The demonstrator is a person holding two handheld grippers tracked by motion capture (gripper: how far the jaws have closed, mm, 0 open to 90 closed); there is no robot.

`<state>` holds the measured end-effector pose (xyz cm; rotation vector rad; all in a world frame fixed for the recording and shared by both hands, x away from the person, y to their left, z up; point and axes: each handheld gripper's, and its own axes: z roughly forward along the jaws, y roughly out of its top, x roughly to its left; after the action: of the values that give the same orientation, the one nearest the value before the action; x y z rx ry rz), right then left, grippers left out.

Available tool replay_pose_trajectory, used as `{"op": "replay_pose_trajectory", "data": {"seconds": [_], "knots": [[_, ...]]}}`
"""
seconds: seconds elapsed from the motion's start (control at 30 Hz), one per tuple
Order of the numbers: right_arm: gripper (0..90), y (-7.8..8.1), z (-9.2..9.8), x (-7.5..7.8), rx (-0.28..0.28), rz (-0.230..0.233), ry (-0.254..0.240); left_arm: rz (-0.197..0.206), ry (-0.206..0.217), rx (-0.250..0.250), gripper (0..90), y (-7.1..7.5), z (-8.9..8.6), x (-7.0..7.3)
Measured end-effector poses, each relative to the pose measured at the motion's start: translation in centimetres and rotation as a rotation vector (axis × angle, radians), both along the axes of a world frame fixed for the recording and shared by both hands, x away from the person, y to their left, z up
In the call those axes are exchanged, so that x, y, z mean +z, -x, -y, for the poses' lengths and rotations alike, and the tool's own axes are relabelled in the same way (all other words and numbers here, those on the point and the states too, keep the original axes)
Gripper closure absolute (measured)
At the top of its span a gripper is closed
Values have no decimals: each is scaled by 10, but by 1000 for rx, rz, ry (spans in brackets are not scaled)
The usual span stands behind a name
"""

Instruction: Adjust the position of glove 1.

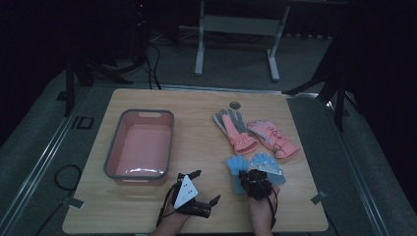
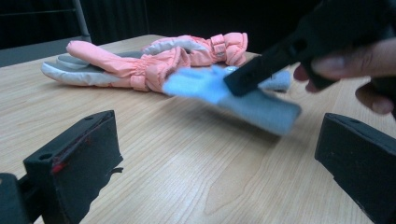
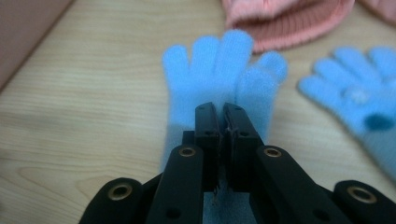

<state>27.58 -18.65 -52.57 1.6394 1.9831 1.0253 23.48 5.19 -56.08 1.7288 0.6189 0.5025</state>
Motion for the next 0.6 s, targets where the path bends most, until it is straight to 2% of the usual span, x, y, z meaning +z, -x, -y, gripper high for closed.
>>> {"op": "replay_pose_trajectory", "data": {"seconds": [0.2, 0.27, 0.33, 0.4, 0.43, 0.5, 0.6], "knots": [[841, -4, -4, -22, -5, -40, 27, 0, -2, -1, 1, 0, 0, 0], [831, -4, -4, -26, -6, -31, 25, -2, -1, -1, 1, 0, 0, 0], [819, -5, -5, -26, -1, -24, 36, -2, -2, -1, 1, 0, 0, 0], [798, -5, -4, -26, -4, -24, 22, -4, 0, -1, 1, 0, 0, 0], [774, -5, -3, -26, -5, -23, 16, -7, 1, -2, 1, -1, 0, 0], [707, -3, -3, -24, 4, -1, 40, -7, 2, -2, 1, -1, 0, 0], [624, -5, -1, -17, 50, 22, 58, -6, 0, -3, 1, -1, 0, 0]]}}
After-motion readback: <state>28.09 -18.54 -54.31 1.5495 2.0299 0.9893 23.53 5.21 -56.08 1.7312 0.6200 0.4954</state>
